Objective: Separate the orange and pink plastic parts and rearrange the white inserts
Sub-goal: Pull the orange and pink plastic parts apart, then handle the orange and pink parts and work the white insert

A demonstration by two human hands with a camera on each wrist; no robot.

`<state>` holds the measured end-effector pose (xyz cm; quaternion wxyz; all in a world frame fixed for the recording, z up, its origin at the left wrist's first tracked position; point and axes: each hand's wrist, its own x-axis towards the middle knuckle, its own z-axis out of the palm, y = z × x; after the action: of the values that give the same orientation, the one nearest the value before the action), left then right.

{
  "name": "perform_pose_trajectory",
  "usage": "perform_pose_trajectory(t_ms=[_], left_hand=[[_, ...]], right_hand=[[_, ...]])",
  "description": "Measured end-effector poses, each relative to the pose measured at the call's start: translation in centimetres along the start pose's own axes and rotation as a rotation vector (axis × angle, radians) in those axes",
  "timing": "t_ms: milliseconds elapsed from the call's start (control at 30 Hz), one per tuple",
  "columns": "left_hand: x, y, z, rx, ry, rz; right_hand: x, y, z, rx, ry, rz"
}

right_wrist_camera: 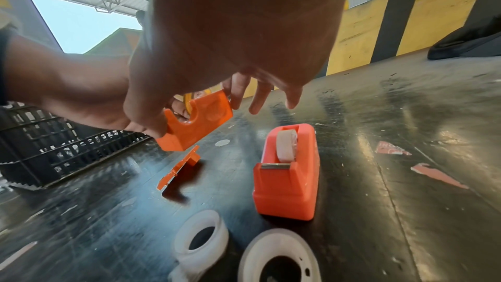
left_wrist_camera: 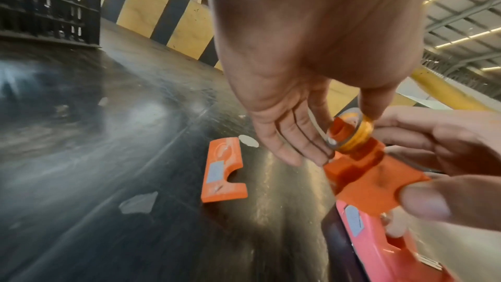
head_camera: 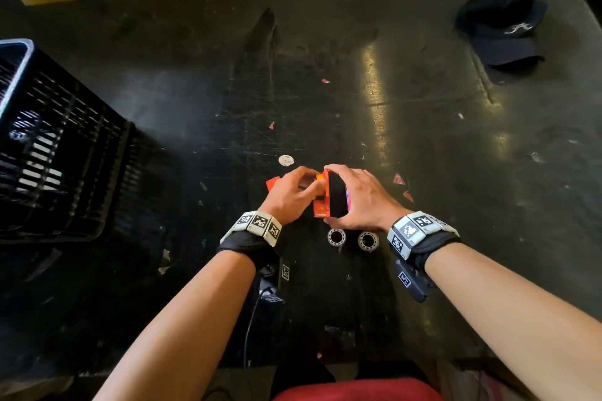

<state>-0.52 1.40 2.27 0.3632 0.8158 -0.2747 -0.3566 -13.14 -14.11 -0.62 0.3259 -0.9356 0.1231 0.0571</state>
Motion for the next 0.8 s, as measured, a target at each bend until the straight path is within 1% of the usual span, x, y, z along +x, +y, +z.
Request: perform_pose_trajectory(t_ms=[67,100,133,167,233,300,367,433,467,500,567,633,667,733,800], left_hand=[[-0.5,-0.8,-0.1,-0.008,0.081,-0.021],[-0.7,-1.5,-0.3,0.043,0.126,-0.022],[-1.0,-2.3,-0.4,0.122,0.140,-0.025],[-1.4,-3.0,-0.5,0.224,0.111,-0.042],[-2.3,-4.3,-0.2,0.439,-0.001,-0.093],[-3.1,-5.3,0.4,0.591,-0.041,-0.111],[-3.6,-5.8,1.1,0.656,0.007,-0.093],[-3.7,-5.9,1.9,0.671,0.070,-0.019],[-3.7,-5.7,2.3,0.668,0.071,0.036],[-3.5,-5.3,2.8,0.673,0.038,0.098],[-3.0,-4.5,4.0,0.711,-0.100,0.188],[-2.4,-3.7,5.2,0.757,-0.234,0.191],[-2.3,-3.4,5.8,0.774,-0.269,0.181],[-2.2,-3.1,6.5,0.771,-0.286,0.178],[-2.2,-3.1,6.5,0.722,-0.271,0.177]], right_hand=[[-0.3,0.3,-0.5,-0.015,0.000,0.031],[-0.6,0.5,-0.8,-0.026,0.000,0.049],[-0.8,0.9,-1.1,-0.037,0.000,0.067],[-1.1,1.2,-1.3,-0.047,0.001,0.079],[-1.5,1.6,-1.5,-0.060,-0.006,0.099],[-1.9,1.7,-1.6,-0.070,-0.018,0.117],[-2.2,1.5,-1.5,-0.084,-0.026,0.117],[-2.5,1.4,-1.2,-0.078,-0.022,0.110],[-2.7,1.4,-1.1,-0.067,-0.011,0.107],[-2.9,1.5,-1.0,-0.057,0.002,0.103],[-3.3,1.7,-0.8,-0.045,0.027,0.091],[-3.8,2.0,-0.6,-0.041,0.051,0.060],[-4.1,2.2,-0.6,-0.036,0.065,0.050],[-4.5,2.6,-0.6,-0.022,0.098,0.037],[-4.9,3.0,-0.8,-0.002,0.118,0.032]])
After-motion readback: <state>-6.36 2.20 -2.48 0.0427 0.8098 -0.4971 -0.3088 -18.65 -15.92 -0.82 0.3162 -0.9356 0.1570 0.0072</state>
